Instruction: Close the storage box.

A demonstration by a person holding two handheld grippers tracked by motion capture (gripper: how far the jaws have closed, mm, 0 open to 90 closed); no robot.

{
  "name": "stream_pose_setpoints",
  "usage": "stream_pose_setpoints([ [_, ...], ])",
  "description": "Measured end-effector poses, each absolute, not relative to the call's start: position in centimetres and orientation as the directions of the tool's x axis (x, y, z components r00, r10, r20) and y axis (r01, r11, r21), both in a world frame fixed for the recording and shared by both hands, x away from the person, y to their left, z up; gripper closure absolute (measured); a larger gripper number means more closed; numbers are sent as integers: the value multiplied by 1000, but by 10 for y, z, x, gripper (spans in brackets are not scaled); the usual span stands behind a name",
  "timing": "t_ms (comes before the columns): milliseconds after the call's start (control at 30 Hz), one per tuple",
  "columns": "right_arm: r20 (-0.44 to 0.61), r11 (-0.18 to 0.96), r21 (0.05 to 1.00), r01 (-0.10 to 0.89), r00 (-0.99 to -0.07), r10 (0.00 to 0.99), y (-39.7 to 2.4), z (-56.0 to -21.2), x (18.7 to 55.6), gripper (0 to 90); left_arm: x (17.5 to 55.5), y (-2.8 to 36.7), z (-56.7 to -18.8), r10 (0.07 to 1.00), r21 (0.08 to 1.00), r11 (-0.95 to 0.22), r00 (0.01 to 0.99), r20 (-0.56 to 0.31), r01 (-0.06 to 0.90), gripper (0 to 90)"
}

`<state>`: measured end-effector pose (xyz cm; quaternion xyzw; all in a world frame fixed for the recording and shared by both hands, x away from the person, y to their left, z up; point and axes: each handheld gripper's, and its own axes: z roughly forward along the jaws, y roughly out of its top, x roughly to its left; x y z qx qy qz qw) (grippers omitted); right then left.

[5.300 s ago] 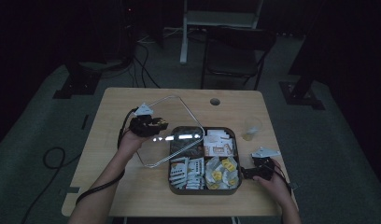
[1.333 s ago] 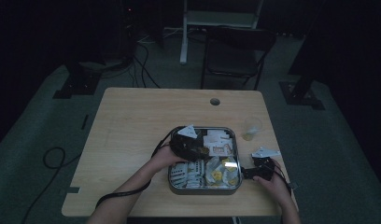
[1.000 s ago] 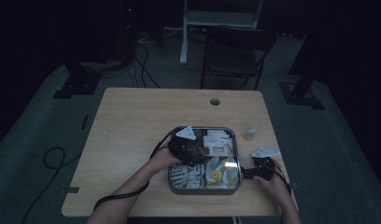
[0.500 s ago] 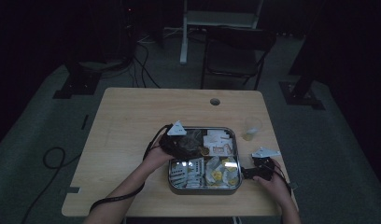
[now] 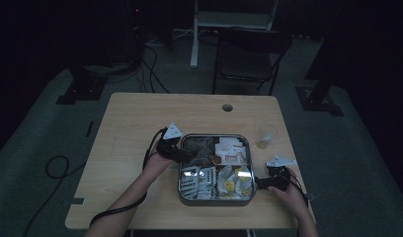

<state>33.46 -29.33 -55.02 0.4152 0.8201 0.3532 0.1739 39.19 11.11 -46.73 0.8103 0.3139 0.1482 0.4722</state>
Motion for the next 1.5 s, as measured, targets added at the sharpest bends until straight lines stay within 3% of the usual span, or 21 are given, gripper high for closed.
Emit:
stream_pose_setpoints([
  [700,8,406,724,558,-595,804,-293,-550,335,121,394,167,-489,737,856,-303,672,-67,418,9],
  [1500,8,406,724,558,-595,804,-293,-550,335,120,371,230,-526,841,819,-281,539,-40,500,8],
])
